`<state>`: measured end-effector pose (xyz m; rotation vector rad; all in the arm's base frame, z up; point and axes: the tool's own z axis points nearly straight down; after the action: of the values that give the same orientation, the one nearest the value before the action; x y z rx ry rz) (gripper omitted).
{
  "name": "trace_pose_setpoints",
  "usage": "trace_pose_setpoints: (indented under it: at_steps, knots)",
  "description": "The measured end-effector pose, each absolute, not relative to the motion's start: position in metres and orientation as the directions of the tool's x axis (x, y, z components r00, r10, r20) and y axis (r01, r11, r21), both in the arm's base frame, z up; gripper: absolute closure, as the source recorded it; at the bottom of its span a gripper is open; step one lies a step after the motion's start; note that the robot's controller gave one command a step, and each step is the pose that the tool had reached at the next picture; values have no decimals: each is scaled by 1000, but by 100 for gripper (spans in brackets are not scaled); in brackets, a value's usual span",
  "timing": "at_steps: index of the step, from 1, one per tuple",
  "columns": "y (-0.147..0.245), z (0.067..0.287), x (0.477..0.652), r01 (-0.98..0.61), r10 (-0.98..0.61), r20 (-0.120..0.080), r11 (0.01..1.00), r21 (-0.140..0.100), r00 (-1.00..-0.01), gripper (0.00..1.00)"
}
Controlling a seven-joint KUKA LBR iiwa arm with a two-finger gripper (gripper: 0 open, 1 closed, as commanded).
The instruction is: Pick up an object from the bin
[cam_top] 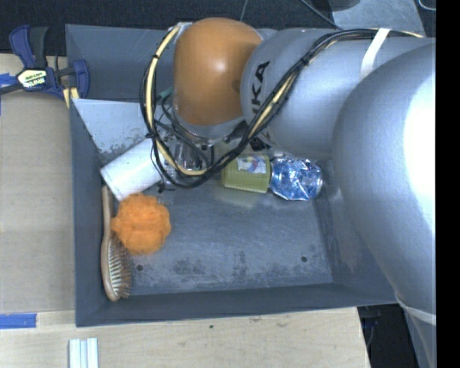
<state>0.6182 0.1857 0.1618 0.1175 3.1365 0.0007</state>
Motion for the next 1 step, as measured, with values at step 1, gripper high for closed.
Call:
trace_pose_setpoints:
  at_steps: [1]
  knots:
    - [209,298,606,17,17,-16,1000,5,-1000,0]
